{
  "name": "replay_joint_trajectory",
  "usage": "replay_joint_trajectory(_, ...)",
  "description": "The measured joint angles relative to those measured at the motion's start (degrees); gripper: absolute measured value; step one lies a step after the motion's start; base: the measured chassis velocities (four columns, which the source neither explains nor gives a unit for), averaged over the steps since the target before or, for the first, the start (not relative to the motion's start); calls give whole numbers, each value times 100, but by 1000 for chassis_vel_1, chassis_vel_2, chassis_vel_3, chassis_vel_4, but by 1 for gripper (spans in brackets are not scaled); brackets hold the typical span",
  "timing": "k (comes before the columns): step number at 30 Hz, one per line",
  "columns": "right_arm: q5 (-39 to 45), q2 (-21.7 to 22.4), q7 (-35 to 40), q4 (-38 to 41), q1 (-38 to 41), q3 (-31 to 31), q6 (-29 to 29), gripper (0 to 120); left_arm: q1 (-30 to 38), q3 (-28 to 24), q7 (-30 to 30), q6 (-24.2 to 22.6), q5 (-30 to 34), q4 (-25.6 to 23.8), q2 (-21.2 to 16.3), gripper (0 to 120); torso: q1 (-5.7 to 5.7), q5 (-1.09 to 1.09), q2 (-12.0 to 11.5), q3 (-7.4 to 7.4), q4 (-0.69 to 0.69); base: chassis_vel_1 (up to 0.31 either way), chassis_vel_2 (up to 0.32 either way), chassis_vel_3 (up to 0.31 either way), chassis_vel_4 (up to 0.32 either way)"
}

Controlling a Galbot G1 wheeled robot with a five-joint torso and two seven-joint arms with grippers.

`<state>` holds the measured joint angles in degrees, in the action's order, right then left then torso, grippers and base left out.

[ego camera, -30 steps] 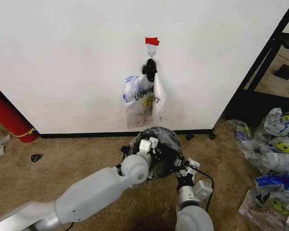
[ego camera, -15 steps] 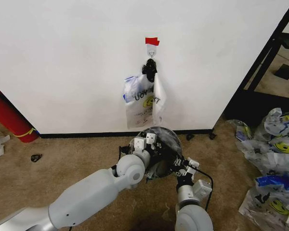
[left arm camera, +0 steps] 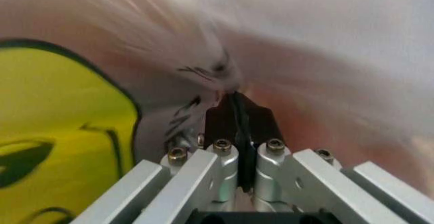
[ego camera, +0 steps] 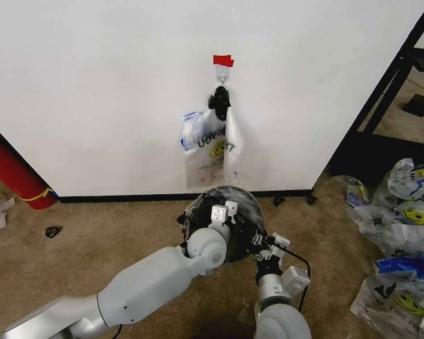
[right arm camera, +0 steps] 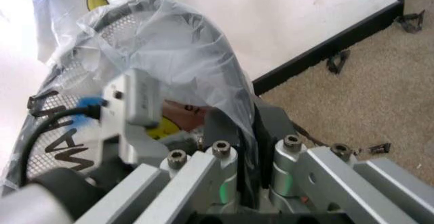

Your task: Pick up the garbage bag from the wall and place it over the trash bin.

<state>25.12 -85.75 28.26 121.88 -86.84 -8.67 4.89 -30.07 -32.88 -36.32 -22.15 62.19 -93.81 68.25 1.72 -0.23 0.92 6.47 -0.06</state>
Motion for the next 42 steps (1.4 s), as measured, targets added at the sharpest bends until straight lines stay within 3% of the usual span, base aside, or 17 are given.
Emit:
replay_joint_trajectory(12,-7,-1,0,2,-21,51,16,1,-93,-102,17,65,-136,130,74,0,0,-1,0,0,0,0,0,0,0)
replay_joint_trajectory(18,4,30,-1,-28,4,-17,9,1,-111,126,149,309,376,-419,-286,0,0,-1,0,0,-1,0,0,0,0)
replay_joint_trajectory(24,33,31,-1,-27,19,-10,14,1,-246,266,560,667,670,-617,-526,0,0,-1,0,0,1,0,0,0,0)
replay_joint_trajectory(42,53,52,19,30,-18,13,45,1,-204,16,755,656,574,-190,-80,0,0,0,0,0,-1,0,0,0,0)
